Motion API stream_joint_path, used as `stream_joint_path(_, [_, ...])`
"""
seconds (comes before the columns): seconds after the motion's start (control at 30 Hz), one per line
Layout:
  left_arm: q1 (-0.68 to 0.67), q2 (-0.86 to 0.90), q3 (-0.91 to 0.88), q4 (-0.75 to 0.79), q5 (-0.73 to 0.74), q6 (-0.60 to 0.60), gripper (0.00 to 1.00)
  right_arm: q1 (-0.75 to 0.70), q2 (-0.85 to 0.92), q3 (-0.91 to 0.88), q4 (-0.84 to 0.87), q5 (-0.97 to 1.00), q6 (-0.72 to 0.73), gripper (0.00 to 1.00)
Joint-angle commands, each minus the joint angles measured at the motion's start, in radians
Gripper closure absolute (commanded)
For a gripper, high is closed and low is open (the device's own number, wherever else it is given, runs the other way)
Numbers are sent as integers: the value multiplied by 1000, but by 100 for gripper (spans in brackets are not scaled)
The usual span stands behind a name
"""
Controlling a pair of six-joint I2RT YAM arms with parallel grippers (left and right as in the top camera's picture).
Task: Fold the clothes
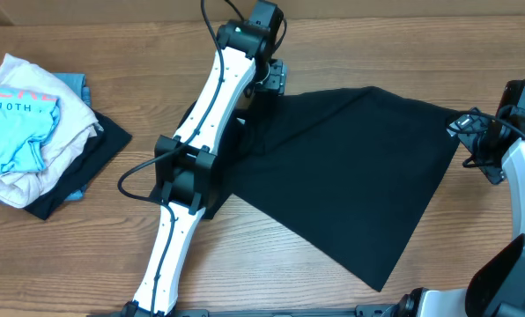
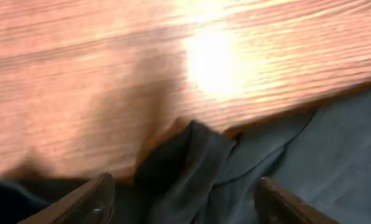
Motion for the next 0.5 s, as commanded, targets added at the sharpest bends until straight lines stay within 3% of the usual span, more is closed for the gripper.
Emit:
stream_joint_path(0.0, [-8,-13,17,27,-10,89,25,1,-6,23,6,10,-2,0])
stream_joint_path(0.2, [-7,18,9,39,-5,115,24,1,-6,23,6,10,-2,0])
stream_joint_path(0.47, [-21,24,-23,73,24,168,35,1,-6,23,6,10,-3,0])
